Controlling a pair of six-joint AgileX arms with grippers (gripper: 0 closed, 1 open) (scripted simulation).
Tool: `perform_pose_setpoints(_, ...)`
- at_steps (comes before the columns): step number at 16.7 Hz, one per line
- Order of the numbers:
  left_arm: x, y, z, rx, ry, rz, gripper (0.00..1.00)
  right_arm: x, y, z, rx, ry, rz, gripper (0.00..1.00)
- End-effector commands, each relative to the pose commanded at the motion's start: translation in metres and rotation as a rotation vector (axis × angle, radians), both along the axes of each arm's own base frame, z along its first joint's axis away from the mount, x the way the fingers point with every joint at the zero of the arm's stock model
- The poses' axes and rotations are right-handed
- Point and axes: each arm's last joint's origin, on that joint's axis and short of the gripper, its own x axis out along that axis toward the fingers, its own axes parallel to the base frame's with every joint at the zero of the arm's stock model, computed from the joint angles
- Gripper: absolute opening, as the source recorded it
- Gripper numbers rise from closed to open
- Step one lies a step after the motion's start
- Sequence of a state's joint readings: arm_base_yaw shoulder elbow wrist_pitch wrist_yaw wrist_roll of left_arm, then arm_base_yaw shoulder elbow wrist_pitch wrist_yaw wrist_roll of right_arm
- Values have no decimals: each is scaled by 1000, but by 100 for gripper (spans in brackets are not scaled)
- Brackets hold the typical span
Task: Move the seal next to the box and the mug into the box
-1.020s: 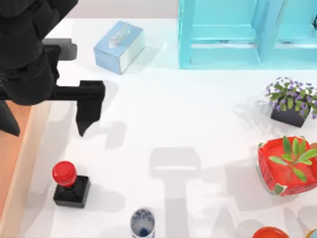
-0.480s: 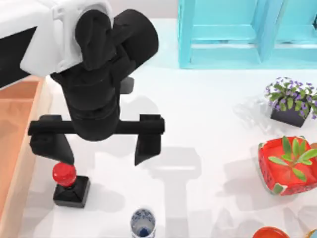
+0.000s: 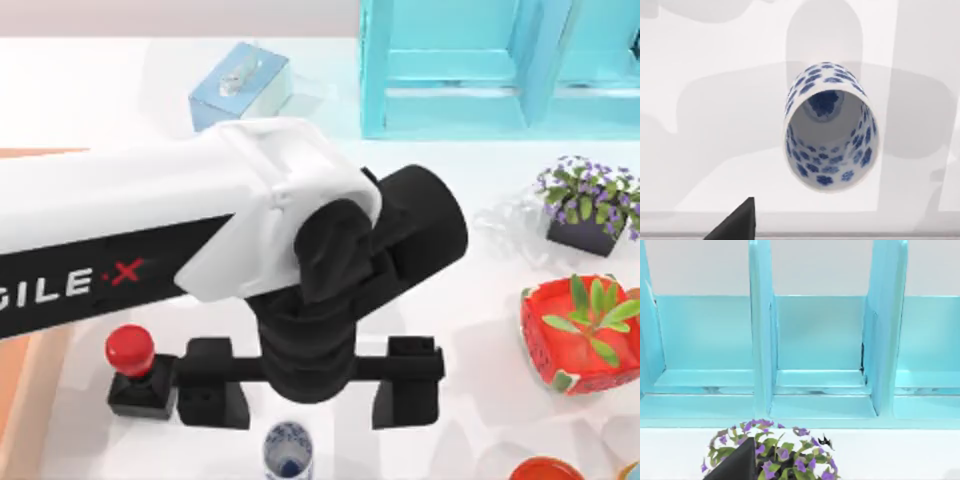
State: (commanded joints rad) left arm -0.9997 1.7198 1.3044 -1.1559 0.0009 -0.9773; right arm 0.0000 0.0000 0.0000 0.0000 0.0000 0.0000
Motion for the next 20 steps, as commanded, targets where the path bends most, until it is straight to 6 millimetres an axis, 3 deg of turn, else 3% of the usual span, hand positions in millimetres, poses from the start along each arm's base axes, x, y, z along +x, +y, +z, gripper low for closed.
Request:
perform_pose_setpoints(5, 1, 0, -4, 1, 1, 0, 100, 0, 0, 0, 0, 0, 0, 100)
perform_pose_setpoints(14, 0, 0, -77, -1, -1, 0, 100, 0, 0, 0, 0, 0, 0, 100)
perform_pose_setpoints(19, 0, 0, -80, 0, 0, 0, 100, 0, 0, 0, 0, 0, 0, 100)
perform_pose_setpoints(20, 0, 0, -80, 0, 0, 0, 92, 0, 0, 0, 0, 0, 0, 100)
